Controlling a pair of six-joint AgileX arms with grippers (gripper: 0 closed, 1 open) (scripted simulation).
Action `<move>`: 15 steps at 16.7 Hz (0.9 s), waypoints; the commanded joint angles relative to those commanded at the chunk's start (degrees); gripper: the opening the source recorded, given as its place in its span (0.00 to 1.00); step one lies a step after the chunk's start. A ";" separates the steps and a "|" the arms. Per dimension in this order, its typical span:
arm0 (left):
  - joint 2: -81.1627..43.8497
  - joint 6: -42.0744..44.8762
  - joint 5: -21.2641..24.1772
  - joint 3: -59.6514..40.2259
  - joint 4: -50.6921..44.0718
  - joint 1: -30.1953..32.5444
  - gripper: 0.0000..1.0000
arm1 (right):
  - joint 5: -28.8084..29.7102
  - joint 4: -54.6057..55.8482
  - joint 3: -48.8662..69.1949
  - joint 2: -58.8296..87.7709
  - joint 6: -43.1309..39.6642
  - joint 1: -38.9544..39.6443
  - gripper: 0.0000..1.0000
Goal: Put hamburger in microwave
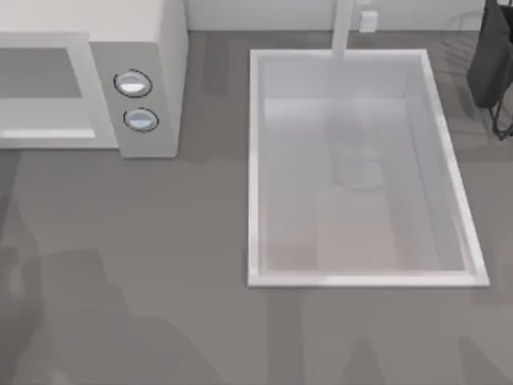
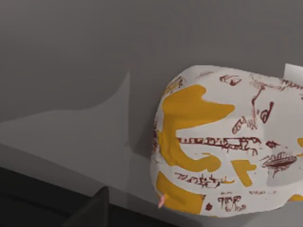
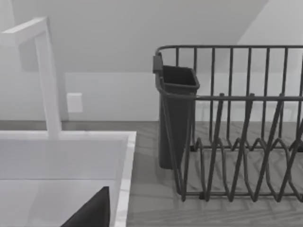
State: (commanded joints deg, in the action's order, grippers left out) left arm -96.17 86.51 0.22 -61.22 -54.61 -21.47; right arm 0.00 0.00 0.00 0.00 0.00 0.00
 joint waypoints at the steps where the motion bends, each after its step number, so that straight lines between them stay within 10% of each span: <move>1: -0.37 0.32 -0.01 -0.28 -0.19 -0.10 1.00 | 0.00 0.00 0.00 0.00 0.00 0.00 1.00; 15: -8.52 0.51 0.02 7.81 16.35 -0.14 1.00 | 0.00 0.00 0.00 0.00 0.00 0.00 1.00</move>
State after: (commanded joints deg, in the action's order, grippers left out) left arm -104.70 87.01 0.23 -53.41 -38.26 -21.61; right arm 0.00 0.00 0.00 0.00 0.00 0.00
